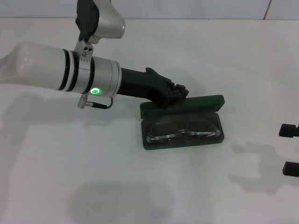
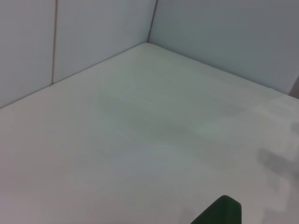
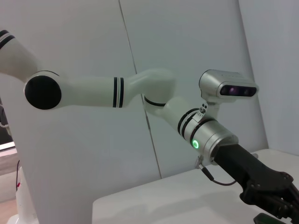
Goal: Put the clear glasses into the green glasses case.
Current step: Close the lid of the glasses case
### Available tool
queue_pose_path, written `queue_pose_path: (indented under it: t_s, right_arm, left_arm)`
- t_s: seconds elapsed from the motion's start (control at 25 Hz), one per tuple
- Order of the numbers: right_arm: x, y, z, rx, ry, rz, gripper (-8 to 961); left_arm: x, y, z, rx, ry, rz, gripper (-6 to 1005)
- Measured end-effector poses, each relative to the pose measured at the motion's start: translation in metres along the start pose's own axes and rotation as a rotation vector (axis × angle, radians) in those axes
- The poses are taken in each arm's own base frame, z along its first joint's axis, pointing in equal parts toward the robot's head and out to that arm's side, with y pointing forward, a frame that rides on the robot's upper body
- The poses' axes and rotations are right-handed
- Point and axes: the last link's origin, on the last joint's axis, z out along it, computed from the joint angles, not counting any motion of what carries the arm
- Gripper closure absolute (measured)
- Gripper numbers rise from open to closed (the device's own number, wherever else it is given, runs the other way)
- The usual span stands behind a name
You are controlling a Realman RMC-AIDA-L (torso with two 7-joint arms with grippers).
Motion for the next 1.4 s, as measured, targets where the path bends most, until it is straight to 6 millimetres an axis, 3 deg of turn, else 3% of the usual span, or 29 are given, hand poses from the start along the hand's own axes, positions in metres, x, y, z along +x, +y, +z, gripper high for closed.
queue_pose_path:
  t_s: [1.4]
  right_arm:
    - [0.002,0.002,-0.001,0.009,-0.008,0.007,184]
  left_arm:
    - [-0.021,0.021,0.01,-0.113,-0.101,0.014,889]
